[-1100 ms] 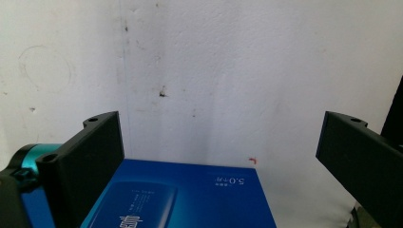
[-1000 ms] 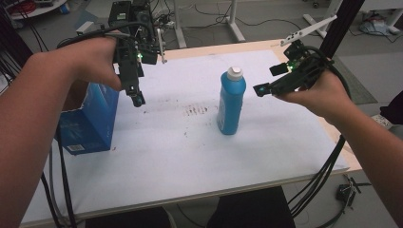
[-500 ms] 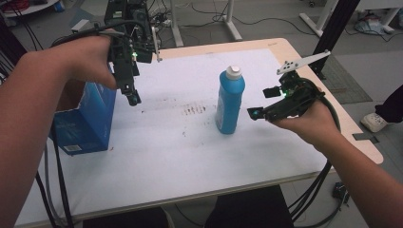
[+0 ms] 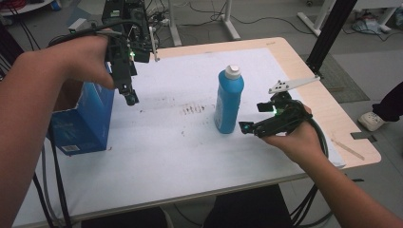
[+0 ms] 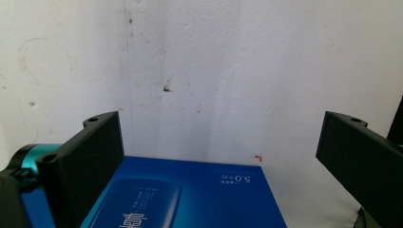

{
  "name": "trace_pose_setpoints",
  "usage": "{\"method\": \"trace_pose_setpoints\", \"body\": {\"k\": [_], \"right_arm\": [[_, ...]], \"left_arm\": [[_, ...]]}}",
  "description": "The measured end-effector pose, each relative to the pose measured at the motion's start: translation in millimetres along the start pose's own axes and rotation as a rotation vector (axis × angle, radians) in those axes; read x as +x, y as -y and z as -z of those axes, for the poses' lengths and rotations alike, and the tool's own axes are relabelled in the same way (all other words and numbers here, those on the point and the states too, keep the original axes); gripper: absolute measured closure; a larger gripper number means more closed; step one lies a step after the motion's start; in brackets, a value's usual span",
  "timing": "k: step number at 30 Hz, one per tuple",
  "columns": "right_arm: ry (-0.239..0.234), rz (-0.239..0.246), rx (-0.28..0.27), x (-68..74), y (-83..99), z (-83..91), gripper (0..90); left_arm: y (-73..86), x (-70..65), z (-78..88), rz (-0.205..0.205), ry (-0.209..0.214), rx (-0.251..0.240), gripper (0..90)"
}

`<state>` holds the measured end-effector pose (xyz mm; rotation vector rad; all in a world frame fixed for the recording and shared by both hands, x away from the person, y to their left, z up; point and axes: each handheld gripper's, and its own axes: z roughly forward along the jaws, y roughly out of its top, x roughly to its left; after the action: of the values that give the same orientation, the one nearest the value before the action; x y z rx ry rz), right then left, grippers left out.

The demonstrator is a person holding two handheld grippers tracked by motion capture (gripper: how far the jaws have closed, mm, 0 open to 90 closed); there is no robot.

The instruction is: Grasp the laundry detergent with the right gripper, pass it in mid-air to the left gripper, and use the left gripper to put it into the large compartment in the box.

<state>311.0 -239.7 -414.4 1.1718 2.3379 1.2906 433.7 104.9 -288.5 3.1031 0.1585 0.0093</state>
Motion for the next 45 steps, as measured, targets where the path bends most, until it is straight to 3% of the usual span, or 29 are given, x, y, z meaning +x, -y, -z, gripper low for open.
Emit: {"method": "trace_pose_setpoints", "body": {"k": [14,20,30,45], "right_arm": [[0.028,-0.043,-0.020,15.2,3.8,-23.7,1.5],[0.062,-0.063,-0.031,19.5,1.0,-30.8,1.5],[0.107,-0.110,-0.088,27.1,0.3,-43.0,1.5],[0.261,-0.185,-0.203,41.4,-2.3,-60.2,1.5]], "left_arm": [[4.0,0.0,1.2,0.000,-0.001,0.002,1.8],[7.0,0.1,2.1,0.000,-0.002,-0.002,1.9],[10.2,1.4,-0.6,0.006,0.002,-0.002,1.8],[16.2,2.6,-0.1,0.011,0.003,0.006,1.8]]}}
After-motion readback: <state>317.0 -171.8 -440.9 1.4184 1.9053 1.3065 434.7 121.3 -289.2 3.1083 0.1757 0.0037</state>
